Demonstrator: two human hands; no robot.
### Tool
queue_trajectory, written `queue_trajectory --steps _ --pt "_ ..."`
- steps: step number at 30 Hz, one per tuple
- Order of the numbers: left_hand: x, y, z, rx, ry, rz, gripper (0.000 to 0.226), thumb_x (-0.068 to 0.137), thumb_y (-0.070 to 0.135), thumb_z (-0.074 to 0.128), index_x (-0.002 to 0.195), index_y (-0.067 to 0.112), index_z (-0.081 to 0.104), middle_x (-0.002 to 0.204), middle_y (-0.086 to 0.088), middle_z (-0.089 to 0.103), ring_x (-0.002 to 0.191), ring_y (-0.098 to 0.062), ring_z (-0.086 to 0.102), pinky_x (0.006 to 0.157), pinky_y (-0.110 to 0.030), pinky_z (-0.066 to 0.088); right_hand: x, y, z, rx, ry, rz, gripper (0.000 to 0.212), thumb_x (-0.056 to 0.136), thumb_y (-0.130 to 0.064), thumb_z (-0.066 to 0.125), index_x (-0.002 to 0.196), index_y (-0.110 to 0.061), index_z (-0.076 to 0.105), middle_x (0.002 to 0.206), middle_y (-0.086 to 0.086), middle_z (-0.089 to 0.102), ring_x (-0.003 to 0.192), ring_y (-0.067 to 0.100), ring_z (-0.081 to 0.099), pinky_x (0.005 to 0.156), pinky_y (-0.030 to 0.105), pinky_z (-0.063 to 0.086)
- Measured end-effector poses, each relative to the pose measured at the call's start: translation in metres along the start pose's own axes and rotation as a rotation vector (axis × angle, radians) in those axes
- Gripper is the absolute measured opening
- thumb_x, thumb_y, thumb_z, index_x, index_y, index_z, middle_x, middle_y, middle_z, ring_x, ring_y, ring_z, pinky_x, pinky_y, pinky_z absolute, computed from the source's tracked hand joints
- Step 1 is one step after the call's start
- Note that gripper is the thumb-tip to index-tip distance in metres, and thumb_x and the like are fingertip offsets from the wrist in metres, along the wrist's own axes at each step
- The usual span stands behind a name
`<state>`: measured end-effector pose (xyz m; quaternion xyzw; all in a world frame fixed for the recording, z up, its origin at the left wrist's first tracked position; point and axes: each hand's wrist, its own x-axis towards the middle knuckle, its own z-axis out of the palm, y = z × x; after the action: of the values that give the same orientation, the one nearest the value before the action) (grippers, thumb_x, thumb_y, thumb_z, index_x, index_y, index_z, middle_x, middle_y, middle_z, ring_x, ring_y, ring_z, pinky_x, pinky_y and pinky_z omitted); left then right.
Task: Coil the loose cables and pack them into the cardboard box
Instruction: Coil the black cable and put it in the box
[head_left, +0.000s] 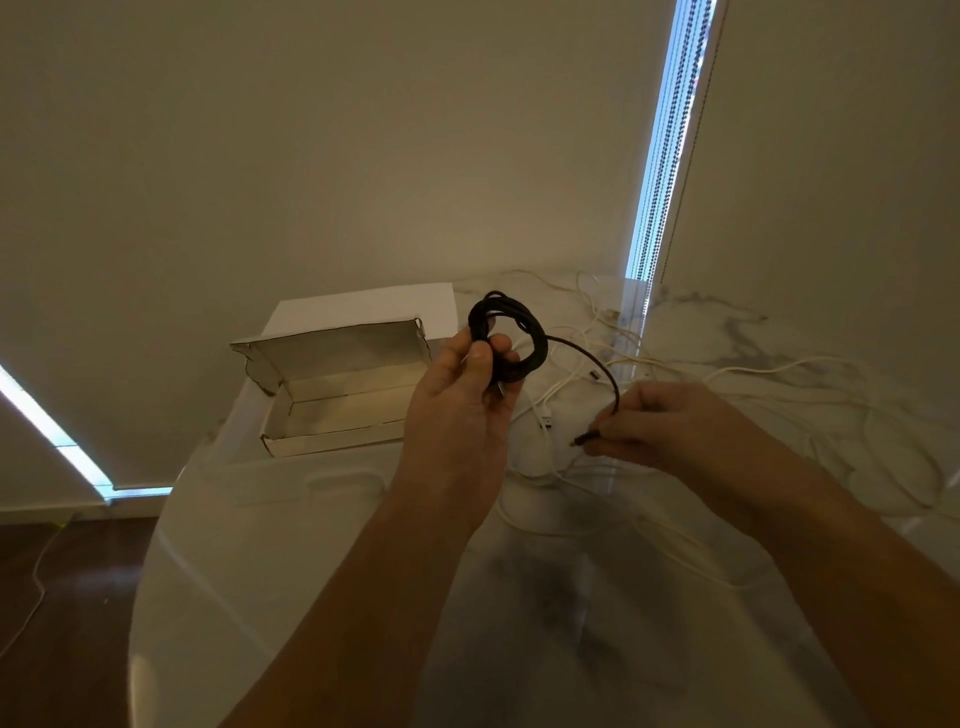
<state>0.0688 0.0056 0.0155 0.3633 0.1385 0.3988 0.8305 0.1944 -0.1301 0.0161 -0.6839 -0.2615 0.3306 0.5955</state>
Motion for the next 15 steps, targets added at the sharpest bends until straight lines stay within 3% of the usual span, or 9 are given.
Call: queue_trajectory --steps 5,9,15 --pt "-0.005 -0.018 0.004 0.166 0.019 0.044 0.027 0.104 0.008 0.045 0.125 0.003 0.061 0.091 -0.003 0.066 0.090 -0.011 0.064 0.082 -0.021 0.053 -0.002 0.002 0.019 0.358 0.001 -0.006 0.011 0.088 0.013 0.056 0.097 0.009 0.062 0.100 0.027 0.071 0.094 0.035 0.073 0.082 0.030 0.061" --pt "-0.009 -0.028 0.005 0.284 0.052 0.060 0.027 0.104 0.012 0.046 0.123 0.005 0.064 0.095 -0.005 0.066 0.097 -0.016 0.062 0.091 -0.027 0.052 0.001 0.005 0.026 0.570 0.021 -0.046 0.019 0.089 0.012 0.056 0.107 0.006 0.059 0.110 0.031 0.068 0.098 0.035 0.072 0.082 0.029 0.060" --pt "-0.011 -0.033 0.008 0.286 0.089 0.051 0.027 0.104 0.014 0.047 0.125 0.010 0.064 0.095 0.000 0.070 0.099 -0.011 0.067 0.088 -0.025 0.054 0.003 0.009 0.027 0.636 0.015 -0.102 0.032 0.090 0.005 0.057 0.120 0.015 0.055 0.111 0.022 0.071 0.105 0.028 0.070 0.088 0.029 0.058"
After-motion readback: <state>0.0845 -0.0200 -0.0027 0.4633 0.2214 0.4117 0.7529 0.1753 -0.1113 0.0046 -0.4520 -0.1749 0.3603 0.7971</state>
